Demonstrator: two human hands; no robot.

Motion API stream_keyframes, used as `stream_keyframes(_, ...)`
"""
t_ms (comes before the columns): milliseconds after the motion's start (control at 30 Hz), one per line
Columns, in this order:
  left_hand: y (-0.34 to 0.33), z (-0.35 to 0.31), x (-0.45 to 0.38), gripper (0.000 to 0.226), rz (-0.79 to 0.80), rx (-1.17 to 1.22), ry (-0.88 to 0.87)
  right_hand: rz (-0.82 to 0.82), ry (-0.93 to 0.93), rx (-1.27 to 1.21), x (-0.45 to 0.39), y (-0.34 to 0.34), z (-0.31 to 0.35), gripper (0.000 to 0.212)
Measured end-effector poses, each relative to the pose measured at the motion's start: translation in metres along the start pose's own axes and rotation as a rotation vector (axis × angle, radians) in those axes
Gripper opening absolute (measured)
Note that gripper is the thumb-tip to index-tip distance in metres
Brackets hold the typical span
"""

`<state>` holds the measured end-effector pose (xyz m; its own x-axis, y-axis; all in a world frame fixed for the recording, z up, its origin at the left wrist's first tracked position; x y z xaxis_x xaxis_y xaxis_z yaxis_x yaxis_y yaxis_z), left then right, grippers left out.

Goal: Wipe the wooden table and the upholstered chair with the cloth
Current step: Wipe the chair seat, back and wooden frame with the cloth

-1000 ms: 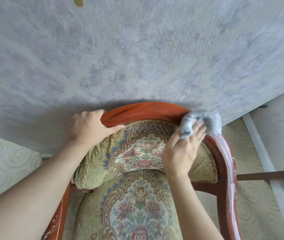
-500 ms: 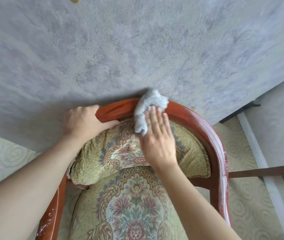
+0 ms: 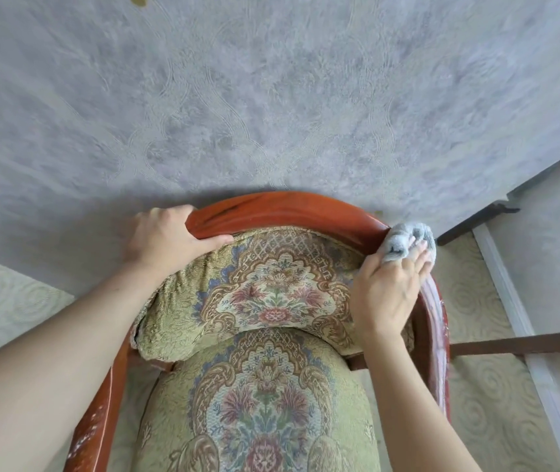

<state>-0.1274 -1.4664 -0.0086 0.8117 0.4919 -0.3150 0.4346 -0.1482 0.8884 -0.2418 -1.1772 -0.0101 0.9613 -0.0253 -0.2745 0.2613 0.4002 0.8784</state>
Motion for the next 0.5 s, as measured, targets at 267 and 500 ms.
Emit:
stream_keyframes(267,-0.006,0.002,0.000,0.056,0.024,-0.010,0.049,0.015,0.410,-0.187,0.018,-0.018,0.100,0.067)
stream_keyframes(500,-0.002,0.001,0.003,0.042,0.009,-0.014,0.089,0.226,0.928,-0.260,0.067,-0.035,0.153,0.056)
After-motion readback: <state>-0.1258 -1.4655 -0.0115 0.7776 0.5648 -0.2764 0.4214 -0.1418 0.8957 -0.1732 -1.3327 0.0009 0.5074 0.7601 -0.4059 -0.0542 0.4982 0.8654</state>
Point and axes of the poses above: each hand's wrist, its own x-axis away from the middle knuckle, its own y-axis out of the back of the hand, z = x × y, the point moved 2 cm from there along -x, towards the middle knuckle, and after that the axes turned 5 degrees about -z, right-handed, at the moved point
